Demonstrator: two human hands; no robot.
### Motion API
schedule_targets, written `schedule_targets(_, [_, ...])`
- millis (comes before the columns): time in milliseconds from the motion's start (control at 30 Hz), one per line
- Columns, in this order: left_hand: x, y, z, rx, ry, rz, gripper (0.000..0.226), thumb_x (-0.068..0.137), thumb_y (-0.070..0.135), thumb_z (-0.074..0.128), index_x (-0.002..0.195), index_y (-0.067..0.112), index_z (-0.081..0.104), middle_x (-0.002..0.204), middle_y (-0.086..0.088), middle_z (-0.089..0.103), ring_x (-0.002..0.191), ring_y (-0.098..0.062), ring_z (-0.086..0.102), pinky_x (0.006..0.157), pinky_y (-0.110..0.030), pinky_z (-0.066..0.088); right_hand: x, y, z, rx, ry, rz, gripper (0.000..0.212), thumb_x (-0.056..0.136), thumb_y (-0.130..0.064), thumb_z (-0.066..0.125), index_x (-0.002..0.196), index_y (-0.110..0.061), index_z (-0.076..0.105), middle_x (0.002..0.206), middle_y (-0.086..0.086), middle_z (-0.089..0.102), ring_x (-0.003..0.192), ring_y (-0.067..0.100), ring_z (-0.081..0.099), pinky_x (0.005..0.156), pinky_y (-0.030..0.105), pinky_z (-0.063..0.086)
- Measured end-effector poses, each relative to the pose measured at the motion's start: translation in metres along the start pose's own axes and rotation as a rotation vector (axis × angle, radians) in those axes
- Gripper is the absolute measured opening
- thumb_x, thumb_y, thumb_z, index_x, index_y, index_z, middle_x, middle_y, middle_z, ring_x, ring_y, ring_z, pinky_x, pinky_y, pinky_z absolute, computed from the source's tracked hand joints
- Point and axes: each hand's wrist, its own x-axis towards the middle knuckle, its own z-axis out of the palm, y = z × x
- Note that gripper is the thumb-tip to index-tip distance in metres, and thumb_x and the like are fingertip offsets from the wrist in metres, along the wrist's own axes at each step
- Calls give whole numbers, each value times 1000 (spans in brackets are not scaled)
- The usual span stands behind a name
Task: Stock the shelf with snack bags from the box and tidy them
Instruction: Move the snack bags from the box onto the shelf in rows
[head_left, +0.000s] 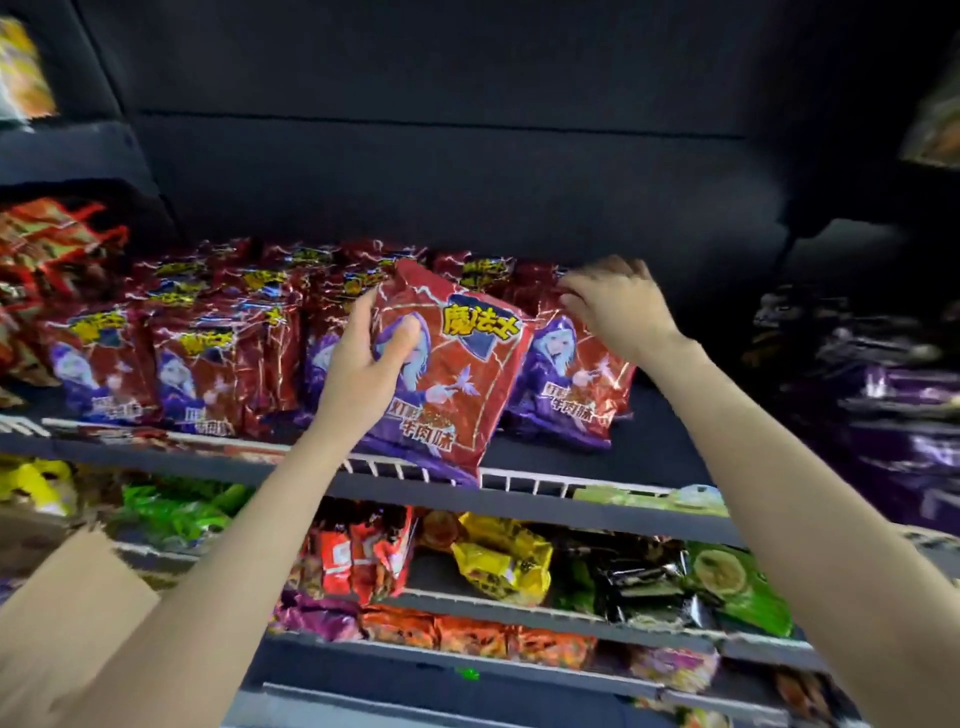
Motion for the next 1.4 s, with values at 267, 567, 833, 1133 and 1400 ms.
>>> schedule_targets(267, [11,-12,22,5,19,-22,63,90,50,50,143,23,29,142,2,44,130,-14,42,109,-43,36,-34,-6,44,11,97,-67,35,92,-43,52,106,-12,62,102,6,66,99,28,59,91,42,40])
schedule_targets(567, [18,-20,29,-44,-3,-28,58,92,41,51,142,24,29,138,8,44,127,-11,43,107,-41,38,-36,0,59,134,98,9,57,91,-59,38,124,-16,57,123,5,59,119,26,50,101,43,36])
schedule_targets(833, [17,-24,28,-77,-16,-20,50,91,36,54,133,18,35,117,9,55,109,-5,54,100,-29,42,-62,-62,6,1077,-8,264,42,94,-41,47,131,-22,45,105,-15,62,92,-5,58,81,13,43])
schedule_targets(1133, [18,-28,14,-245,-230,-69,30,96,29,45,125,26,39,116,20,53,100,19,51,88,-7,40,-58,-78,20,1085,100,532,66,82,-25,72,137,-21,37,99,-11,58,87,6,60,69,17,51])
schedule_targets(1400, [58,-18,-15,266,-204,238,42,98,28,46,138,15,44,127,9,49,113,-1,47,96,-18,35,-64,-36,13,1328,241,712,37,89,-18,64,123,-12,49,97,-7,61,87,11,65,63,23,54])
